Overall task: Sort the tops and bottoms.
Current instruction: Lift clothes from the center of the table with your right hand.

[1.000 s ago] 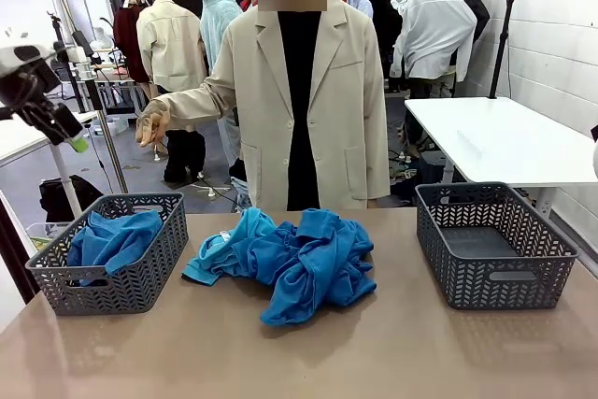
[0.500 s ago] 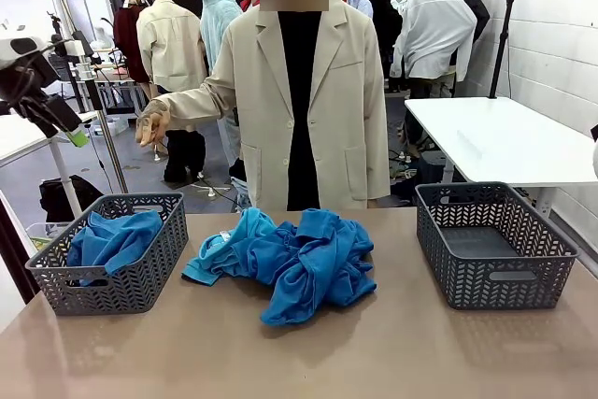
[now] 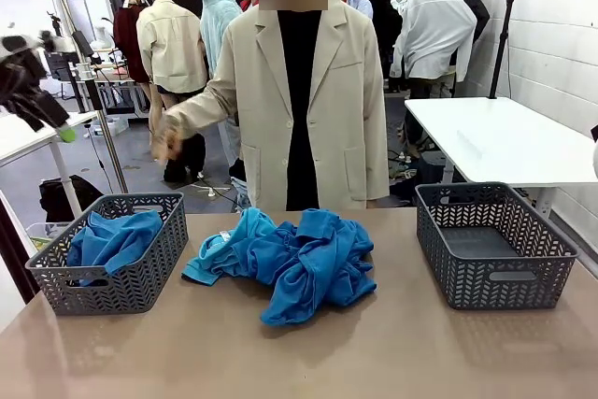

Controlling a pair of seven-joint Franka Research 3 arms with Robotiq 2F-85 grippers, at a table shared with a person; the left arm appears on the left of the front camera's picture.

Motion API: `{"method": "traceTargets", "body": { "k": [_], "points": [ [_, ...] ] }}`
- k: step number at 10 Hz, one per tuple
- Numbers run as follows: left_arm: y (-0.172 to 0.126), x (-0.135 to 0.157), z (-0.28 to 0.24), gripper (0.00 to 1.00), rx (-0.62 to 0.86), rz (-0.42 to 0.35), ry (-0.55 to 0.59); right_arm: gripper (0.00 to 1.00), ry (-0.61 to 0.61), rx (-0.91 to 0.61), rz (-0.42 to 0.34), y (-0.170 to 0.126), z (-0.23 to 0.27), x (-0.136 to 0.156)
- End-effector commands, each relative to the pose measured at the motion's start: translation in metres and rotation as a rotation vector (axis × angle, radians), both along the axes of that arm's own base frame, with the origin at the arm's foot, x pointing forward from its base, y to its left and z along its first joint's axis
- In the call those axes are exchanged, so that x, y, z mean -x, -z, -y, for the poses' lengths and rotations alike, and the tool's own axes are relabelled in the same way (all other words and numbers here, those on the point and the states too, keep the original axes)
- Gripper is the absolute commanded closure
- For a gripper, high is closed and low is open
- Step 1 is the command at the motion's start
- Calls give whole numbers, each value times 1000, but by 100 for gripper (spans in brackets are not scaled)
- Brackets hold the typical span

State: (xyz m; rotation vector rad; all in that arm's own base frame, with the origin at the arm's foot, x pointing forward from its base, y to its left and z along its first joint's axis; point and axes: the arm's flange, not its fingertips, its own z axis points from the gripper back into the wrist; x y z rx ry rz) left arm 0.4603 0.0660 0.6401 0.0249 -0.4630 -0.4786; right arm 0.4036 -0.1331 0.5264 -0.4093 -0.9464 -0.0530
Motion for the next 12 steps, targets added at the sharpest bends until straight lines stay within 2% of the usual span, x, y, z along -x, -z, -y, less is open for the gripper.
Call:
{"method": "traceTargets", "body": {
  "k": [1,3,4,7,8,10,11,12],
  "points": [
    [-25,34,-78,0,-20,51,-98,0,-3,7,-10,0,1,1],
    [-31,61,-137,0,-40,83,-278,0,-3,7,-10,0,1,1],
    [-34,76,-157,0,-28,74,-324,0,-3,7,-10,0,1,1],
    [-37,117,-210,0,-41,92,-360,0,-3,7,-10,0,1,1],
    [-38,105,-198,0,-6,102,-359,0,0,0,0,0,0,0],
    [-38,105,-198,0,-6,102,-359,0,-116,-19,-7,-4,-69,-20],
    [-38,105,-198,0,-6,102,-359,0,-194,-28,1,-13,-101,-21],
    [-38,105,-198,0,-6,102,-359,0,-311,-55,-25,-22,-138,-19]
  ]
}}
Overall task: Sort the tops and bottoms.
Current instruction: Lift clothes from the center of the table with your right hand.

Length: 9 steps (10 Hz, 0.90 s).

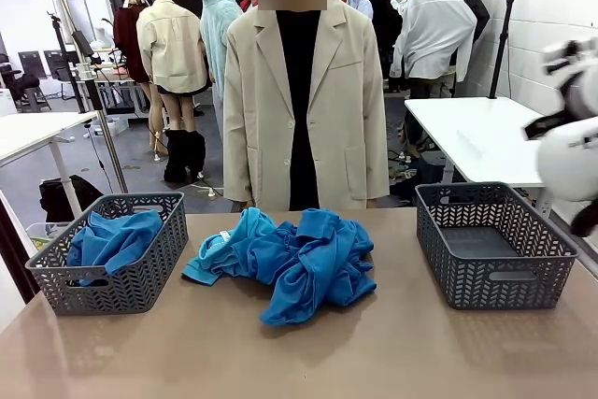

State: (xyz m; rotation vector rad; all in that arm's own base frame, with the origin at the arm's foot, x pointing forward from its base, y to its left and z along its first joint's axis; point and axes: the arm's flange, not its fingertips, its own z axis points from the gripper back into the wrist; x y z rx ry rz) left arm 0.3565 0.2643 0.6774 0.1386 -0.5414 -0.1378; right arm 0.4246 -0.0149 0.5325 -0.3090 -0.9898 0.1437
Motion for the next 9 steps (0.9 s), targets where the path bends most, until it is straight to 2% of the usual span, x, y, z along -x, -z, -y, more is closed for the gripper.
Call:
{"method": "traceTargets", "body": {
  "k": [1,2,3,4,5,6,7,8,9],
  "points": [
    [-1,1,0,0,5,3,-10,0,-219,-86,-82,-21,-58,3],
    [-1,1,0,0,5,3,-10,0,-304,-111,-119,-23,-92,3],
    [-1,1,0,0,5,3,-10,0,-370,-189,-208,-25,-124,2],
    [-1,1,0,0,5,3,-10,0,-395,-197,-225,-27,-148,1],
    [-1,1,0,0,5,3,-10,0,-425,-210,-282,-26,-167,-3],
    [-1,1,0,0,5,3,-10,0,-434,-183,-379,-20,-184,-8],
    [-1,1,0,0,5,3,-10,0,-518,-178,-457,-8,-203,-11],
    [-1,1,0,0,5,3,-10,0,-565,-163,-474,3,-222,-6],
    [-1,1,0,0,5,3,-10,0,-560,-122,-468,13,-245,-4]
  ]
}}
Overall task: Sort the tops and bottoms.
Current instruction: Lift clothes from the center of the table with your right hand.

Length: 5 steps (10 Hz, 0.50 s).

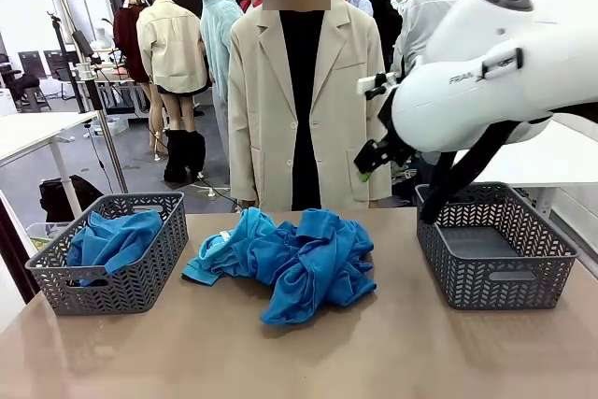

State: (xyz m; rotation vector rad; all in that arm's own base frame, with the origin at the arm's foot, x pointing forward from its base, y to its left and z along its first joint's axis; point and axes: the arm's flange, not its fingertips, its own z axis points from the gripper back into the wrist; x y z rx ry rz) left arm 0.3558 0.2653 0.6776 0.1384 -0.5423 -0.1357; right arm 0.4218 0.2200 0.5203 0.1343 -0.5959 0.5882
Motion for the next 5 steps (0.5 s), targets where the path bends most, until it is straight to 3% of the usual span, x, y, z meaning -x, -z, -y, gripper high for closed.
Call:
{"method": "traceTargets", "body": {
  "k": [1,5],
  "points": [
    [-1,0,1,0,5,2,-8,0,-46,52,-21,14,-28,-4],
    [-1,0,1,0,5,2,-8,0,-68,171,-111,61,-85,1]
  ]
}}
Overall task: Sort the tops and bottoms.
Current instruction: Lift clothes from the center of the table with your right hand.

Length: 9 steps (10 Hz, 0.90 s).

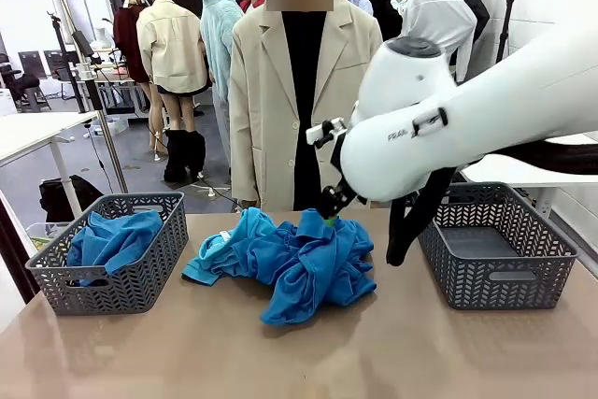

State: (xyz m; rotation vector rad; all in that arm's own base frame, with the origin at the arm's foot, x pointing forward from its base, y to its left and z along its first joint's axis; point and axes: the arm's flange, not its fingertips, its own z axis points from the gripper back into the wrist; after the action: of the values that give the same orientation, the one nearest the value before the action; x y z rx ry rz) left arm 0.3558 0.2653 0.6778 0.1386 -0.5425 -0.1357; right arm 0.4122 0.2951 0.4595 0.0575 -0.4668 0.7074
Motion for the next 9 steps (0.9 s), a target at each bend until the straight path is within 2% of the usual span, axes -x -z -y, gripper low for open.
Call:
{"method": "traceTargets", "body": {
  "k": [1,2,3,7,9],
  "points": [
    [0,0,1,0,5,2,-8,0,18,57,-34,13,-14,-9],
    [0,0,1,0,5,2,-8,0,14,104,12,29,-19,-11],
    [0,0,1,0,5,2,-8,0,17,113,19,37,-24,-10],
    [0,0,1,0,5,2,-8,0,-31,64,-12,72,-40,-7],
    [0,0,1,0,5,2,-8,0,-5,59,-47,79,-43,-7]
  ]
}}
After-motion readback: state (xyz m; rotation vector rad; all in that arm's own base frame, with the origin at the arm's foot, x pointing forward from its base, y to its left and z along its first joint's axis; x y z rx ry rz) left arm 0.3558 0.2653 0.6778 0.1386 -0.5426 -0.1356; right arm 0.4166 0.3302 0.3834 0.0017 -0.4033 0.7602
